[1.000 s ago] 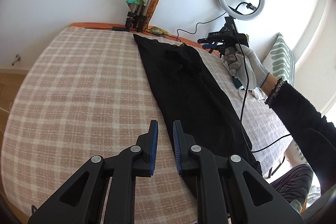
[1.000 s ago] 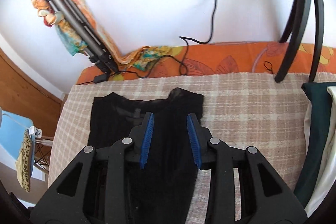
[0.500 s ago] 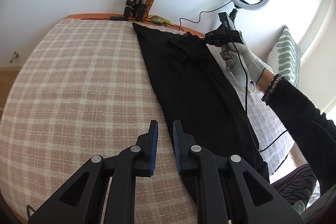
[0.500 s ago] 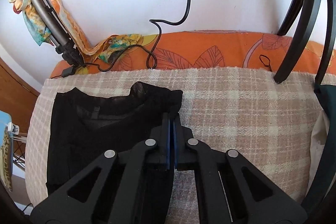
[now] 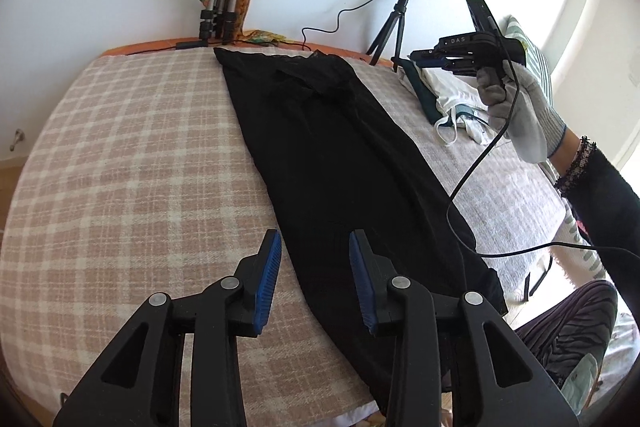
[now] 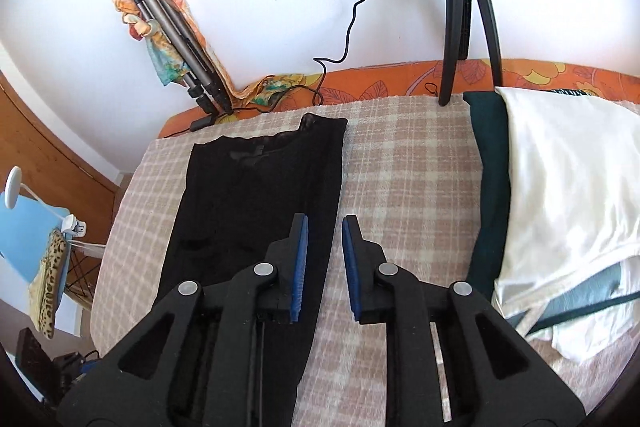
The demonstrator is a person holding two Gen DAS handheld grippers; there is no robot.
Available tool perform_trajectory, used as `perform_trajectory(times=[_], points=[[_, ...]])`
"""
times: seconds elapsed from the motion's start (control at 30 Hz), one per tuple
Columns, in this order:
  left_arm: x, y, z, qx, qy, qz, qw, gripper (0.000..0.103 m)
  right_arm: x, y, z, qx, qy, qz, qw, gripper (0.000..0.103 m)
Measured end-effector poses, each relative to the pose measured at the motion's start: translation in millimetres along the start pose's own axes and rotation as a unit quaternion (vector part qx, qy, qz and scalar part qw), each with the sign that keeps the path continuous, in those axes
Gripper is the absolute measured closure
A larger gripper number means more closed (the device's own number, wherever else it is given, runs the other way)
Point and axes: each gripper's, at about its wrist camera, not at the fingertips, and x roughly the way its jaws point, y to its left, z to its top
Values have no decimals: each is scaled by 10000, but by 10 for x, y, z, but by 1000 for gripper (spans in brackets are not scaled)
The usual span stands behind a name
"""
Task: Fold small clothes
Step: 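Move both tools to the hem of the folded shirt strip, then grasp the hem with both tools and lift it up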
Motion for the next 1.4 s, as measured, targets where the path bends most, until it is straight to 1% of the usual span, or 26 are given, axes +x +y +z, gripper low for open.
perform_trajectory(times=[0.1, 0.2, 0.33, 0.47, 0.57, 0.67, 0.83, 0.87, 0.9, 0.93, 0.97, 1.0, 1.03, 1.1, 1.13, 1.17, 1.2, 1.23, 1.27, 1.3, 1.4], points=[[21, -77, -139, 21, 193, -115, 9997, 67, -381, -10, -299, 4, 43, 45, 10000, 82], [58, -111, -273, -174, 451, -360, 9982, 67, -711, 39, -633, -39, 98, 104, 9999, 82], [23, -196, -396, -230, 590, -530, 9966, 67, -955, 141, -1173, -23, 322, 277, 9991, 82], [-14, -223, -531, -393, 758, -744, 9936, 67, -982, 256, -1829, 12, 720, 440, 9964, 82], [21, -191, -639, -583, 931, -840, 9904, 67, -849, 311, -2316, 135, 1106, 598, 9920, 82], [65, -183, -715, -728, 1049, -938, 9874, 67, -698, 346, -2669, 293, 1370, 752, 9873, 82], [98, -232, -813, -884, 1132, -1191, 9824, 67, -555, 492, -2910, 120, 1696, 987, 9805, 82], [107, -240, -833, -935, 1150, -1264, 9808, 67, -538, 511, -2936, 95, 1745, 1017, 9793, 80], [115, -247, -854, -987, 1171, -1321, 9793, 67, -546, 513, -2952, 105, 1699, 1061, 9797, 78], [124, -253, -868, -1023, 1185, -1371, 9781, 67, -552, 505, -2953, 169, 1684, 1139, 9790, 73], [124, -259, -883, -1039, 1196, -1409, 9773, 67, -555, 482, -2952, 274, 1686, 1237, 9775, 71], [122, -265, -896, -1042, 1198, -1437, 9768, 67, -553, 454, -2954, 383, 1685, 1323, 9760, 71], [116, -272, -906, -1039, 1186, -1471, 9765, 70, -558, 432, -2962, 437, 1681, 1371, 9752, 71], [108, -274, -911, -1020, 1178, -1486, 9765, 70, -561, 445, -2967, 370, 1663, 1412, 9752, 71], [106, -270, -911, -1024, 1170, -1490, 9765, 73, -556, 464, -2974, 322, 1691, 1446, 9744, 71], [111, -265, -907, -1028, 1175, -1494, 9764, 81, -552, 496, -2978, 271, 1700, 1469, 9741, 71], [115, -266, -905, -1020, 1186, -1486, 9764, 86, -550, 522, -2985, 209, 1721, 1482, 9736, 71], [135, -267, -888, -996, 1191, -1471, 9769, 92, -552, 546, -2990, 162, 1721, 1480, 9738, 73], [142, -275, -891, -964, 1176, -1459, 9775, 93, -558, 557, -2992, 111, 1717, 1461, 9742, 86], [141, -282, -888, -932, 1159, -1455, 9781, 95, -546, 575, -3001, 61, 1762, 1453, 9736, 93], [87, -300, -868, -882, 1079, -1430, 9799, 98, -563, 603, -3029, -75, 1749, 1317, 9757, 95]])
